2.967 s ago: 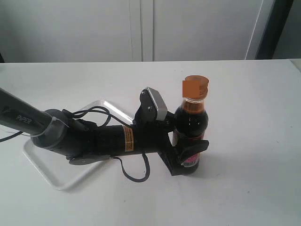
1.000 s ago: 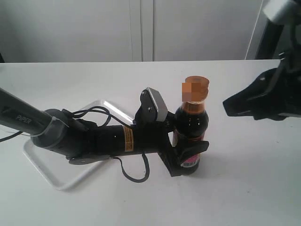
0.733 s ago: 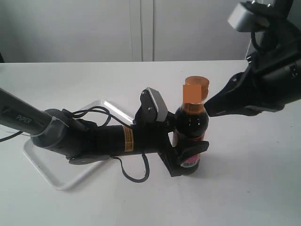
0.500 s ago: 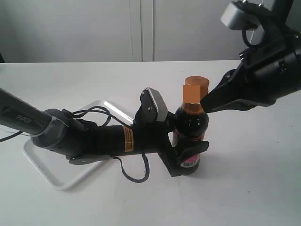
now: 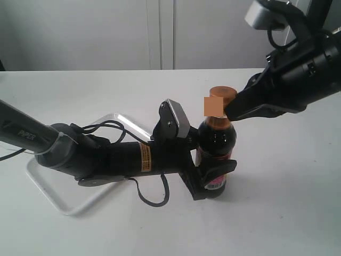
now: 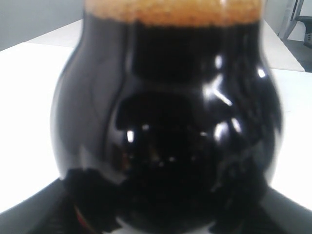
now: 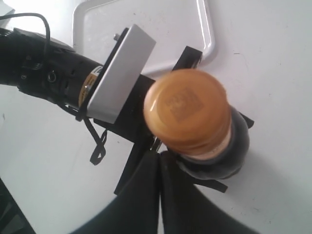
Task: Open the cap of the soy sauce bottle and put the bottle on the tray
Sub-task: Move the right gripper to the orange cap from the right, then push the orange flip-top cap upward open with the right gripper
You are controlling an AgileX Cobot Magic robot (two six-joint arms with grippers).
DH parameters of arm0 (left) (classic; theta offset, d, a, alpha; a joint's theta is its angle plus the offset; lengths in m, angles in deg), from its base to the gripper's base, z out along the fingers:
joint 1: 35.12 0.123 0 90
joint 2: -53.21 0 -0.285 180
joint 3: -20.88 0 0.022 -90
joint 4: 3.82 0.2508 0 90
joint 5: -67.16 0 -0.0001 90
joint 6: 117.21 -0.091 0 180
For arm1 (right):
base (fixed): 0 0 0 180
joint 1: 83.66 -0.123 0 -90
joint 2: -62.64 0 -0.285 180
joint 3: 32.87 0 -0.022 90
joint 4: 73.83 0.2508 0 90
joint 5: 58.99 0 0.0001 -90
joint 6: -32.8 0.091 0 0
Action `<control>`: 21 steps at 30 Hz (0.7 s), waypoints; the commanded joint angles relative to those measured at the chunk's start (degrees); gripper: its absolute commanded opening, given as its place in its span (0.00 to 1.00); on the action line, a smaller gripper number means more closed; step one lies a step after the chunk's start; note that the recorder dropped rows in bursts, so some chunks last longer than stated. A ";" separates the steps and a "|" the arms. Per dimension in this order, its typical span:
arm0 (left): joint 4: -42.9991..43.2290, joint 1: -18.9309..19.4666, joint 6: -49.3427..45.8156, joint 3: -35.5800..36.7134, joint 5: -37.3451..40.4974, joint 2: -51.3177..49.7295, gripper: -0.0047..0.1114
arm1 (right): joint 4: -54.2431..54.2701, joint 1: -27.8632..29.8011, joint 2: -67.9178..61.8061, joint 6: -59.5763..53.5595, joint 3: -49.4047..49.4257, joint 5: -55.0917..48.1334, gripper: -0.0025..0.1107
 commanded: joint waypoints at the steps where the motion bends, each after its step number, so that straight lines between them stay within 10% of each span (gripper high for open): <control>1: 2.19 -0.18 0.33 0.01 -0.86 0.23 0.04 | 0.03 -0.06 0.01 -0.65 -0.69 1.39 0.02; 21: 3.29 -0.18 -0.72 0.01 -0.86 0.23 0.04 | 2.38 -0.06 0.01 -0.13 -0.79 8.97 0.02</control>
